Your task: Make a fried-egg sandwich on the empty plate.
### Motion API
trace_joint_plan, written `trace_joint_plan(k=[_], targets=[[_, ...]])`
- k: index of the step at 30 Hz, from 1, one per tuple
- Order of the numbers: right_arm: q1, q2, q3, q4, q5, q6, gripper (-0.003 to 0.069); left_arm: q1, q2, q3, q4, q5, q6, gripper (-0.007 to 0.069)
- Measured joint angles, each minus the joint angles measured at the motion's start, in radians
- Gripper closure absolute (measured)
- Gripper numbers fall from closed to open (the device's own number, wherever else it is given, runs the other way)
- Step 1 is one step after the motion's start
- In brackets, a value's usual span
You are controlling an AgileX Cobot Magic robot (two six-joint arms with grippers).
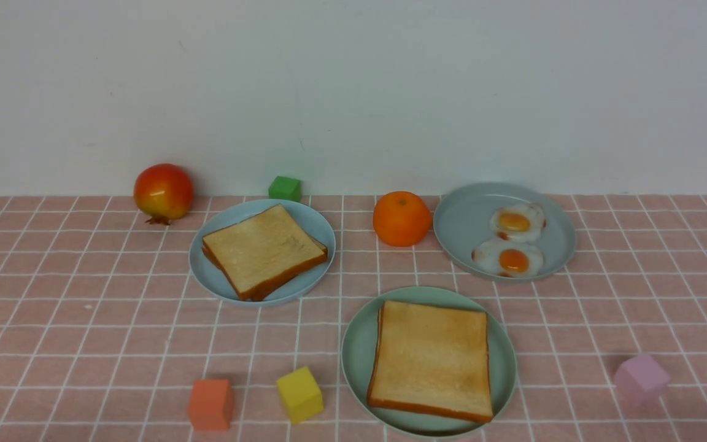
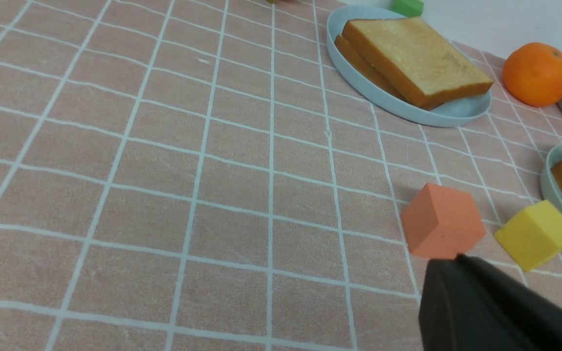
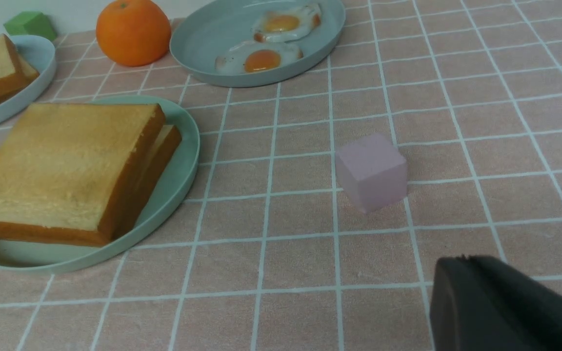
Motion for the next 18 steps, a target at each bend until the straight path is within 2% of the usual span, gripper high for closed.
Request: trace_joint_plan(k=[18], targets=[[0.0, 0.0, 0.0, 0.0, 0.0, 0.0, 0.0575, 0.0, 0.0, 0.0, 0.0, 0.0, 0.0, 0.0613]])
